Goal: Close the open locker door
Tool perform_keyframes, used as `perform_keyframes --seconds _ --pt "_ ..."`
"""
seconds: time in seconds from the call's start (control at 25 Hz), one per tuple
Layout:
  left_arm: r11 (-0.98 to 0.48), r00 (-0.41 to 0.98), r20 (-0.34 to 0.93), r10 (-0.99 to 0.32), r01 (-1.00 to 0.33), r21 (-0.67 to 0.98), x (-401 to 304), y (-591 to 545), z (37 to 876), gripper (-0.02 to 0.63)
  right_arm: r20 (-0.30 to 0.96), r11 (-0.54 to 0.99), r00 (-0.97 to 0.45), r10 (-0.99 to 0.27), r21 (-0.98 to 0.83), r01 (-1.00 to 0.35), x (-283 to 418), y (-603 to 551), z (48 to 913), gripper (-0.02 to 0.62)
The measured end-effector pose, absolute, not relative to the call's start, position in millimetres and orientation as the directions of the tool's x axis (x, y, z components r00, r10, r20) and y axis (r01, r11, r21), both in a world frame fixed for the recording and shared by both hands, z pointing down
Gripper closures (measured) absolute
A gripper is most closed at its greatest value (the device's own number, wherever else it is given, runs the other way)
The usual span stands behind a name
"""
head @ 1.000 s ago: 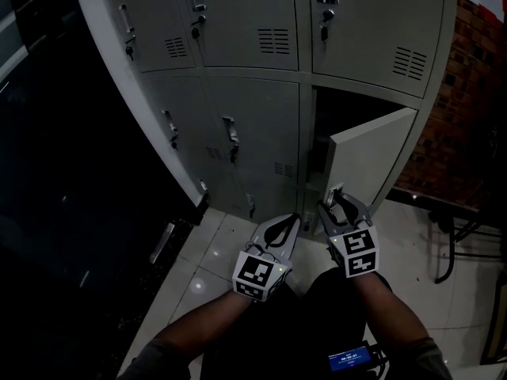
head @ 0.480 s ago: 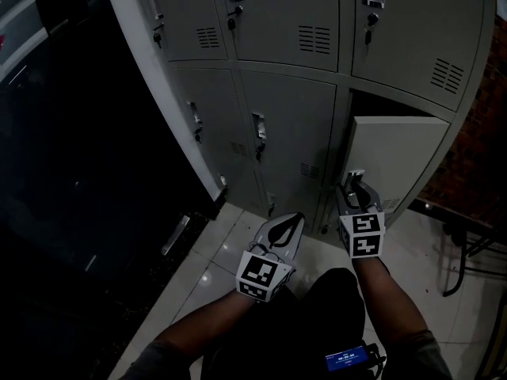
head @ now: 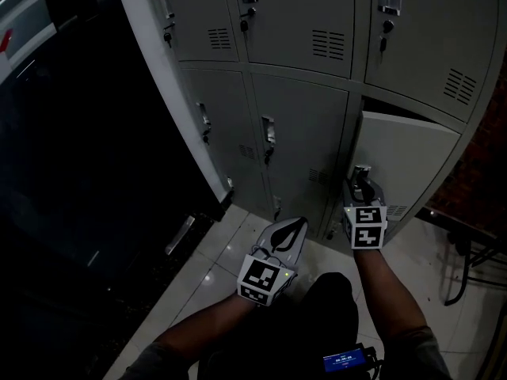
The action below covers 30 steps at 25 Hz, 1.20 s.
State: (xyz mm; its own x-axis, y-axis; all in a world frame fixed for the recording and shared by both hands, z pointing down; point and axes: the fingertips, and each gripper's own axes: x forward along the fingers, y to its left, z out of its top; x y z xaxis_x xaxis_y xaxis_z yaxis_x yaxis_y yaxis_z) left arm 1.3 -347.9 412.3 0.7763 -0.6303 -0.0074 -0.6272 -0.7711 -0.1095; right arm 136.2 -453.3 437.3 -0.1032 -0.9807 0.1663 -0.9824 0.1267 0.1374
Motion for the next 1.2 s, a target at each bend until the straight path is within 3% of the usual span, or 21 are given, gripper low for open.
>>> perform_keyframes --seconds 1.2 --pt "-0.743 0.746 0.003 -0.666 -0.663 -0.095 -8 -376 421 0.604 0.174 0.043 -0.022 -0.984 0.114 -0.993 170 -517 439 0.545"
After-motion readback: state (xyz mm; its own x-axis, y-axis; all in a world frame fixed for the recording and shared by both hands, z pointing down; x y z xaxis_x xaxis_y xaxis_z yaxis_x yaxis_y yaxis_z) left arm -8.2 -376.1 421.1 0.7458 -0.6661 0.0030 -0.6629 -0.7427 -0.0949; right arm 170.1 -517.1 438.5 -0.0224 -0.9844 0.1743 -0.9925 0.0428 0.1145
